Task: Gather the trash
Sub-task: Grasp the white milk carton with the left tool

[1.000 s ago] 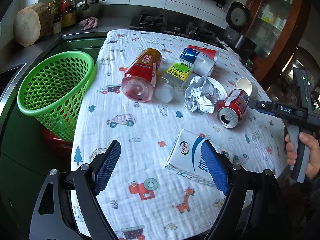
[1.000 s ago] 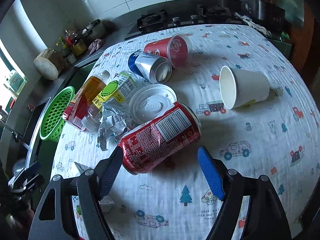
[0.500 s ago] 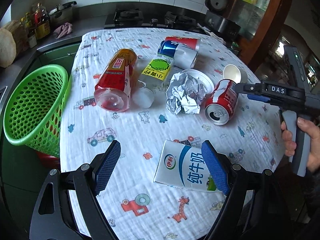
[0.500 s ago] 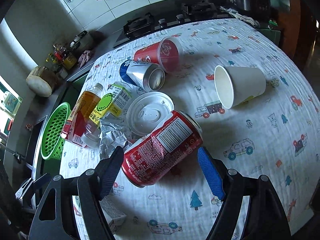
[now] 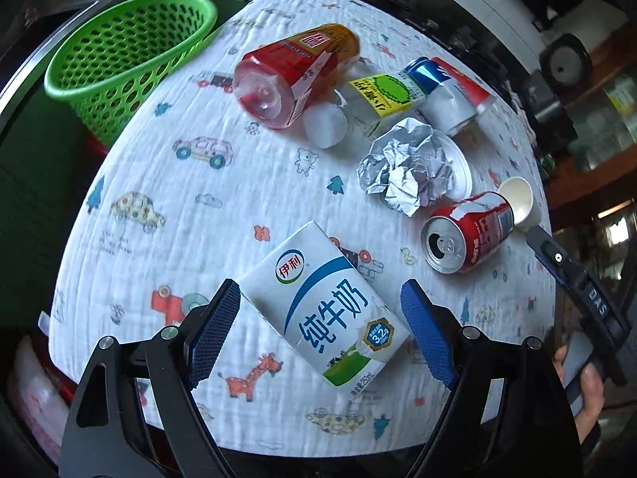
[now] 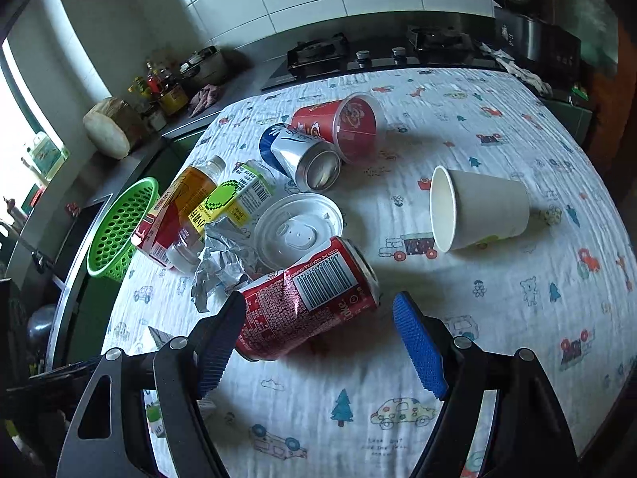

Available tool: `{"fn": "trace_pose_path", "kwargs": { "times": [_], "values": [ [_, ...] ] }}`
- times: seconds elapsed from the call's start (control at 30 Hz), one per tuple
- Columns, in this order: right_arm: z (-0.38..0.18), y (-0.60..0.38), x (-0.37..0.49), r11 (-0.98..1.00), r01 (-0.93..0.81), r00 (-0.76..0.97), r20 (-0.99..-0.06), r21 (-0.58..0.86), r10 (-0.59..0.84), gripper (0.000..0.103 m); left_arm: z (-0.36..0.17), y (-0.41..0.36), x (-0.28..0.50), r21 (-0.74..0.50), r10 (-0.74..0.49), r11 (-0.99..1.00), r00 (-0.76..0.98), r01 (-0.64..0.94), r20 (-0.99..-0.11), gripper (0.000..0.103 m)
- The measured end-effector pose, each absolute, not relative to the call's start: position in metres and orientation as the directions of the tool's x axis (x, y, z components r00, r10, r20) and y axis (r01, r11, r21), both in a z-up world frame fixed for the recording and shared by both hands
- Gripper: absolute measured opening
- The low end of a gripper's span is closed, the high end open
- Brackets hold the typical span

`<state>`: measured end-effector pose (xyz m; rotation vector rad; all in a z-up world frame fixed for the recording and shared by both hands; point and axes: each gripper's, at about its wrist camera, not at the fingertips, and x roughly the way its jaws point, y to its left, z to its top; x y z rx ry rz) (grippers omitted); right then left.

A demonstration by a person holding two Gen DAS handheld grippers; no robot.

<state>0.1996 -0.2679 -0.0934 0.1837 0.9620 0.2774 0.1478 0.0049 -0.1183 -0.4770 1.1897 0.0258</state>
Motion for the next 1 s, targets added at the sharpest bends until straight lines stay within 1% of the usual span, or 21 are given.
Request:
{"fn": "trace_pose_path", "kwargs": {
  "times": [0.07,0.13,0.27,0.43,0.53,0.6,0.63,0.67,0.73,0.87,1.0],
  "values": [
    [-0.091,-0.272,0.200,0.943,-0.196,0.538,-0.775,0.268,0.332,0.074,-0.123,0.000,0.149,-0.343,-0.209,0.884,0.386,-0.318,-0.898,0.082],
    [-0.089,-0.275,0.201,0.941,-0.227,0.535,-0.775,0.252,0.336,0.074,-0.125,-0.005,0.150,-0.306,-0.161,0.877,0.374,-0.371,-0.914,0.082],
    [-0.086,-0.281,0.205,0.927,-0.294,0.524,-0.772,0.232,0.360,0.074,-0.129,-0.009,0.150,-0.278,-0.120,0.847,0.347,-0.453,-0.930,0.082],
    [-0.086,-0.280,0.207,0.899,-0.391,0.498,-0.776,0.196,0.386,0.074,-0.137,-0.015,0.147,-0.239,-0.083,0.827,0.310,-0.508,-0.947,0.082],
    [-0.087,-0.275,0.208,0.867,-0.475,0.476,-0.785,0.150,0.397,0.074,-0.142,-0.014,0.149,-0.234,-0.077,0.815,0.300,-0.530,-0.951,0.081],
    [-0.088,-0.269,0.208,0.835,-0.539,0.455,-0.795,0.112,0.401,0.074,-0.145,-0.015,0.149,-0.228,-0.071,0.812,0.297,-0.538,-0.952,0.080],
    [-0.089,-0.267,0.208,0.814,-0.572,0.443,-0.800,0.095,0.405,0.074,-0.145,-0.014,0.149,-0.237,-0.077,0.809,0.302,-0.538,-0.950,0.078],
    [-0.089,-0.263,0.207,0.790,-0.609,0.432,-0.805,0.071,0.406,0.074,-0.145,-0.014,0.148,-0.249,-0.087,0.807,0.308,-0.535,-0.947,0.073],
    [-0.092,-0.255,0.206,0.735,-0.677,0.411,-0.817,0.023,0.404,0.074,-0.144,-0.015,0.149,-0.238,-0.078,0.816,0.308,-0.527,-0.948,0.073],
    [-0.098,-0.242,0.207,0.611,-0.790,0.360,-0.846,-0.052,0.393,0.081,-0.140,-0.013,0.152,-0.238,-0.079,0.841,0.325,-0.485,-0.942,0.071],
    [-0.106,-0.227,0.207,0.448,-0.881,0.332,-0.875,-0.153,0.354,0.082,-0.132,-0.013,0.158,-0.210,-0.064,0.890,0.346,-0.404,-0.936,0.070]
  ]
}}
